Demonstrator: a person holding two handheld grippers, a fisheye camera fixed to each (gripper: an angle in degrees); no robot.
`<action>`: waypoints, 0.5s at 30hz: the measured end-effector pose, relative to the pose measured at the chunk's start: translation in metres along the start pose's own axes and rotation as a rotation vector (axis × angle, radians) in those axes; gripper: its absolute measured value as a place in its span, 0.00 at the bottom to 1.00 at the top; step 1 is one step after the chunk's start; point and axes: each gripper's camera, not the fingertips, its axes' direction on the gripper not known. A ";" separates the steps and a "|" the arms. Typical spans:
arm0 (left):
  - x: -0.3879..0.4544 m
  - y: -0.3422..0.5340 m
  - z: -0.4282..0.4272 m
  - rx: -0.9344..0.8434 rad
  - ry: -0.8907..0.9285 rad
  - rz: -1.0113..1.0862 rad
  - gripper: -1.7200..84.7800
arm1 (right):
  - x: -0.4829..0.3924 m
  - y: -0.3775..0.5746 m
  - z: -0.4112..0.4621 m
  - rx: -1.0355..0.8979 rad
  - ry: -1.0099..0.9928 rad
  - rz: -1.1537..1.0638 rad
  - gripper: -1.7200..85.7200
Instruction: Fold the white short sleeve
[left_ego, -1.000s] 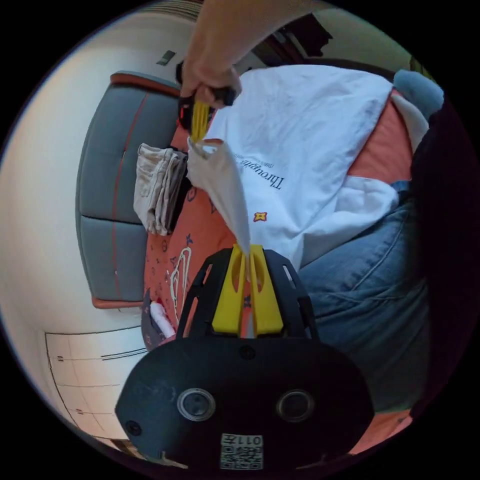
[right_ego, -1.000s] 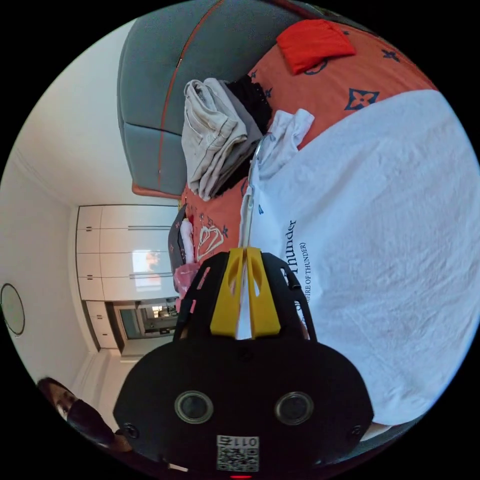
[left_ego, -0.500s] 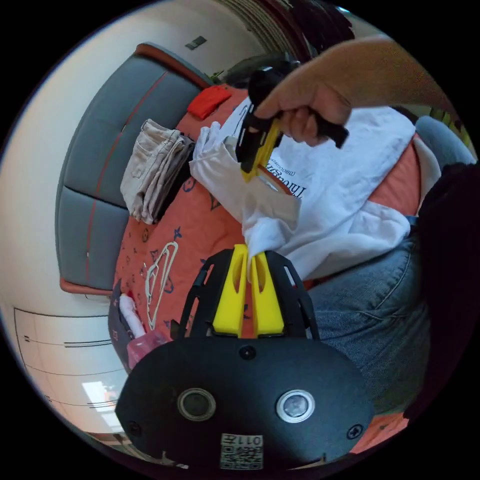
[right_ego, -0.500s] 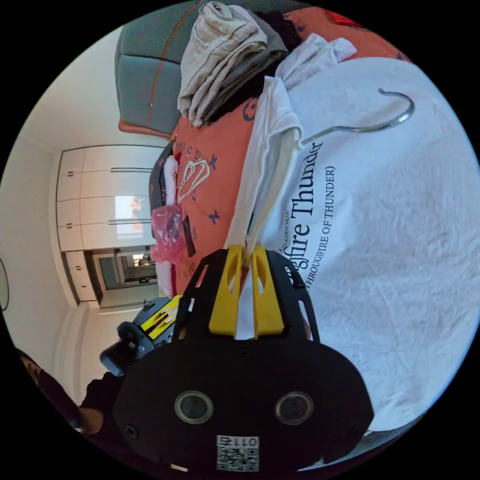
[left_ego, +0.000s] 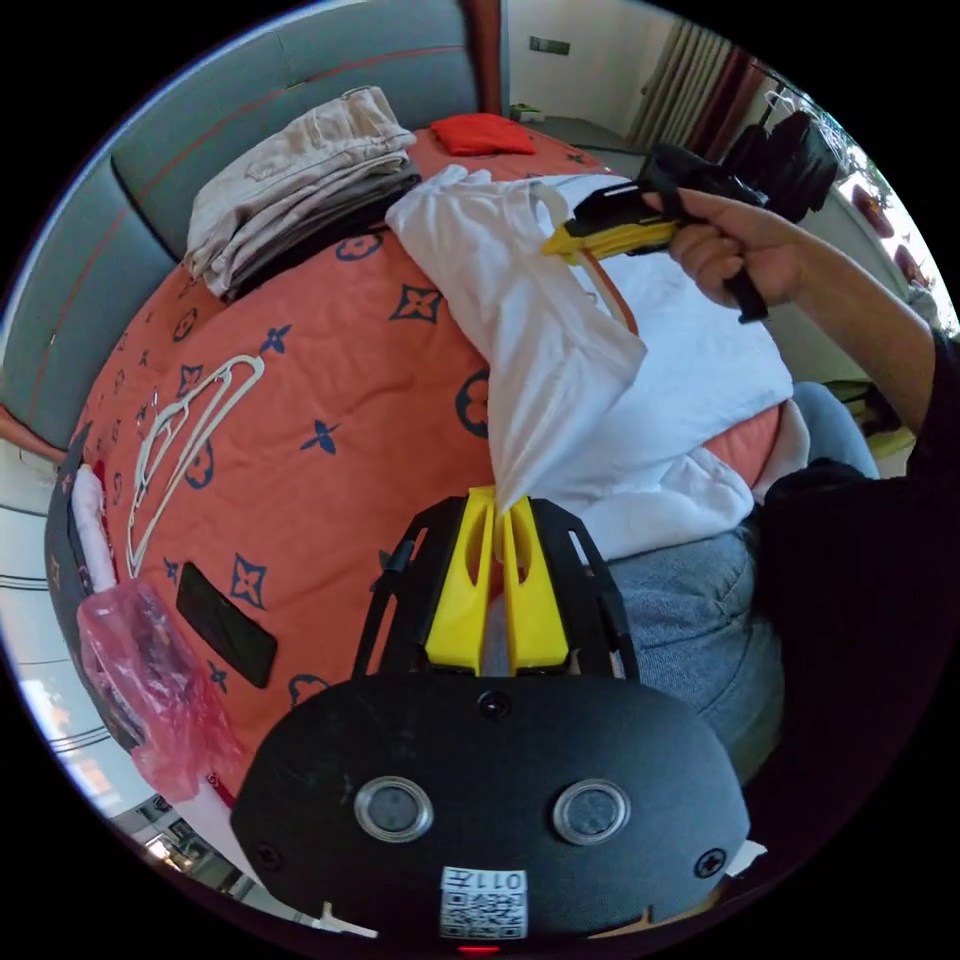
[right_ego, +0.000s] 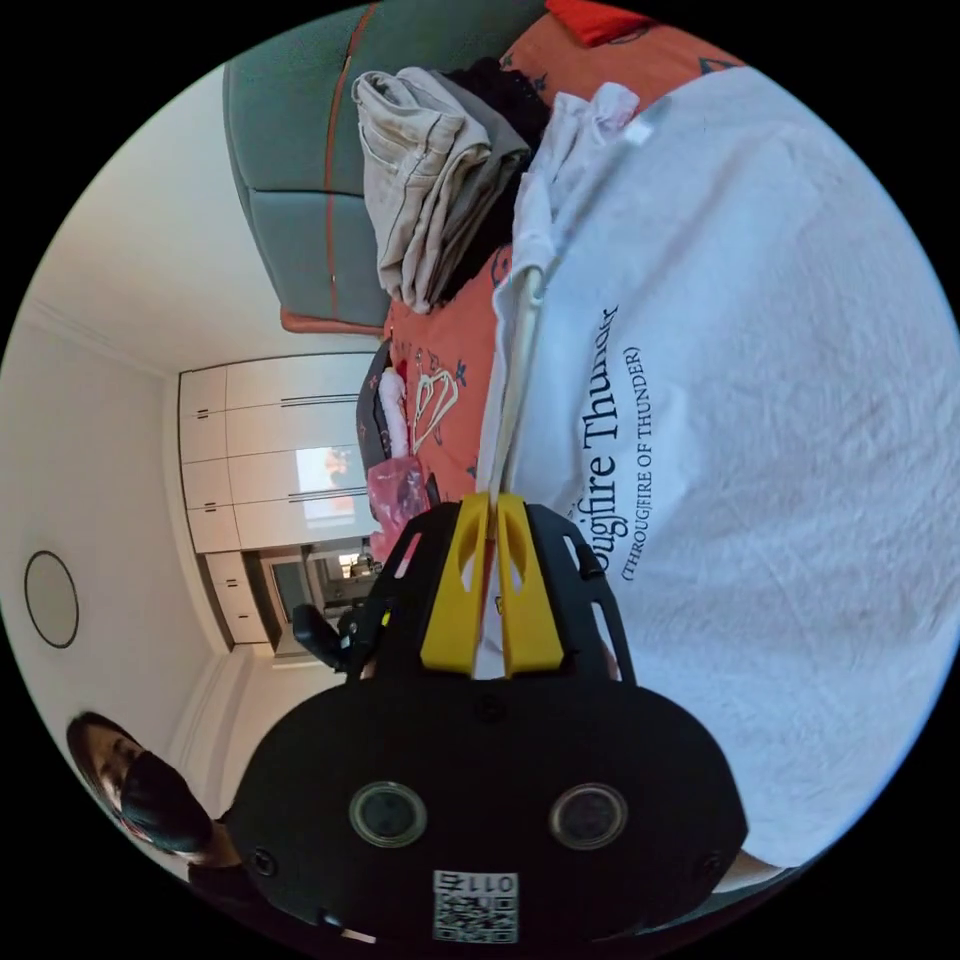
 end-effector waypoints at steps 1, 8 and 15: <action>0.005 0.002 -0.004 -0.001 -0.029 0.024 0.02 | -0.003 -0.002 0.001 0.020 -0.010 0.007 0.03; 0.063 0.026 -0.074 0.322 -0.548 0.123 0.15 | -0.027 -0.005 0.014 0.050 -0.035 -0.003 0.04; 0.075 -0.014 -0.049 0.191 -0.613 0.216 0.14 | -0.047 -0.005 0.019 0.087 -0.045 0.013 0.04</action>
